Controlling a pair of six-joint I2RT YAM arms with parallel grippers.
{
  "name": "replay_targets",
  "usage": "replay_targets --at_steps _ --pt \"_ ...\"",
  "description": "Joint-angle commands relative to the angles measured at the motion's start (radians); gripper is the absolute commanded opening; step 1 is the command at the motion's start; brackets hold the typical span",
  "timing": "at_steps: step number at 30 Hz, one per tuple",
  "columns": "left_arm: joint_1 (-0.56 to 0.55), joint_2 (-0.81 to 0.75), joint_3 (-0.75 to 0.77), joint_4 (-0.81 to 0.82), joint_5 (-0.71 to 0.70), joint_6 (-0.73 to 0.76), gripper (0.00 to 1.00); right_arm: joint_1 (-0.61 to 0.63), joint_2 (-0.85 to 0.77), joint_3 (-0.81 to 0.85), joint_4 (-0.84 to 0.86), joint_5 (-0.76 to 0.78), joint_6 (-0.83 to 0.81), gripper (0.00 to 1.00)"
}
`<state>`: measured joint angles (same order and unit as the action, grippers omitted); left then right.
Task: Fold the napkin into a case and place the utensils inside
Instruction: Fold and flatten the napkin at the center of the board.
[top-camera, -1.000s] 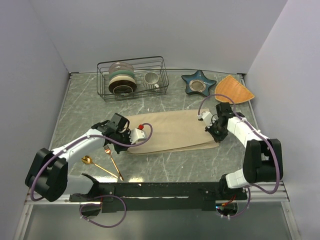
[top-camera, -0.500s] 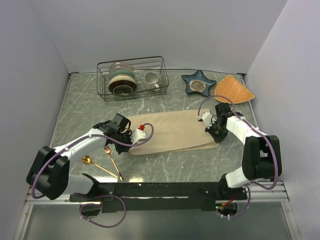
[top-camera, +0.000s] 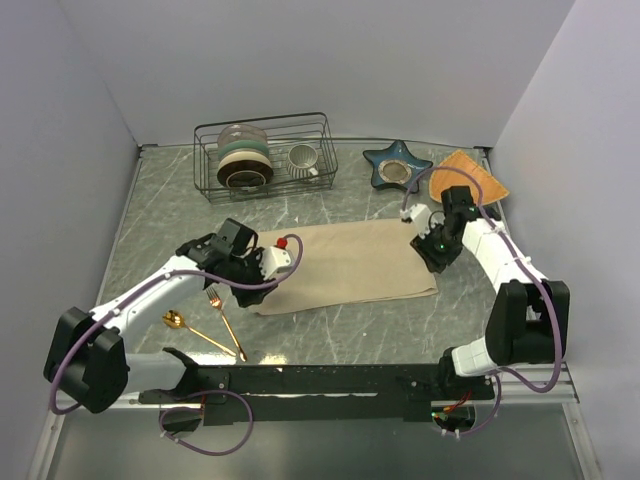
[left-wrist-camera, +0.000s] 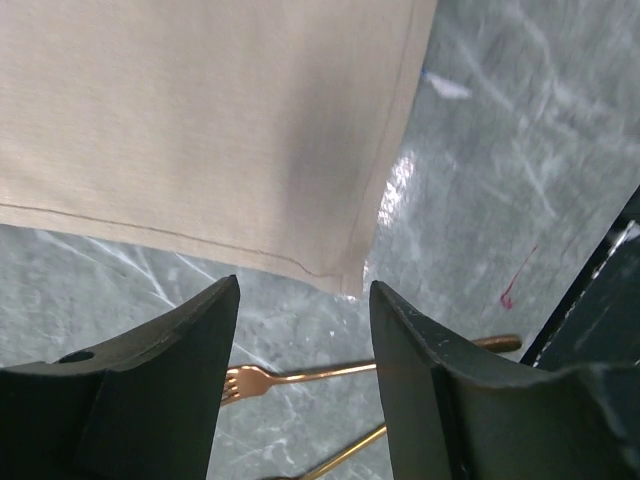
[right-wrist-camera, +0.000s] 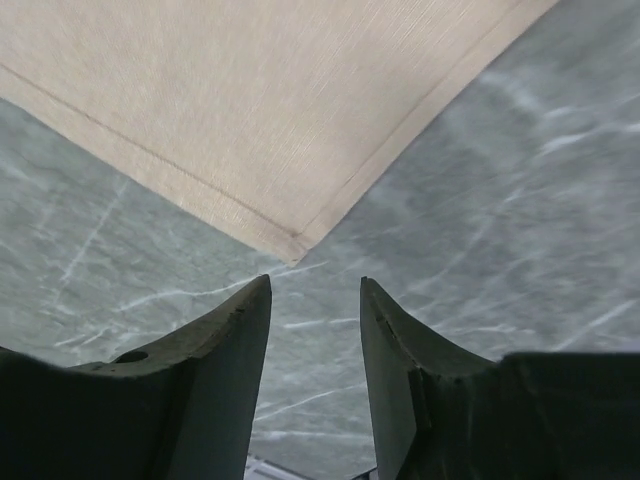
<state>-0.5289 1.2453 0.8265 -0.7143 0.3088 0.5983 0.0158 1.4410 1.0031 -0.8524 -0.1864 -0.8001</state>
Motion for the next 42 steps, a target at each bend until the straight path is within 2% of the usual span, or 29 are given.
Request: replay_targets --at_steps 1,8,16,23,27,30,31,32,33,35,37,42 --pt "0.001 0.028 0.051 0.03 0.047 -0.069 0.61 -0.002 0.017 0.098 -0.056 -0.071 0.053 0.49" --pt "0.003 0.13 0.043 0.093 0.01 -0.086 0.61 0.006 0.133 0.114 0.004 -0.053 0.121 0.46" --pt "0.003 0.23 0.008 0.118 -0.065 -0.049 0.5 0.018 0.202 0.023 0.085 0.018 0.133 0.4" --pt "0.007 0.235 -0.036 0.101 -0.12 0.001 0.33 0.071 0.138 -0.116 0.07 0.033 0.108 0.32" --pt "0.046 0.246 -0.006 0.087 -0.126 0.006 0.3 0.154 0.064 -0.204 0.038 0.033 0.108 0.28" --pt "0.148 0.243 0.074 0.079 -0.085 -0.014 0.34 0.216 0.001 -0.201 -0.046 -0.01 0.09 0.27" --pt "0.208 0.23 0.097 0.082 -0.056 -0.025 0.37 0.216 -0.013 -0.183 -0.077 -0.072 0.076 0.27" --pt "0.233 0.223 0.12 0.078 -0.037 -0.037 0.44 0.21 -0.022 -0.158 -0.127 -0.085 0.078 0.27" --pt "0.25 0.214 0.161 0.069 -0.018 -0.04 0.47 0.208 -0.033 -0.096 -0.146 -0.093 0.082 0.27" --pt "0.26 0.188 0.186 0.064 0.004 -0.049 0.56 0.17 -0.03 -0.014 -0.186 -0.128 0.098 0.3" --pt "0.259 0.181 0.213 0.064 0.027 -0.063 0.6 0.145 0.007 0.109 -0.197 -0.145 0.128 0.34" --pt "0.231 0.242 0.269 0.133 0.047 -0.155 0.61 0.136 0.116 0.267 -0.056 -0.088 0.242 0.34"
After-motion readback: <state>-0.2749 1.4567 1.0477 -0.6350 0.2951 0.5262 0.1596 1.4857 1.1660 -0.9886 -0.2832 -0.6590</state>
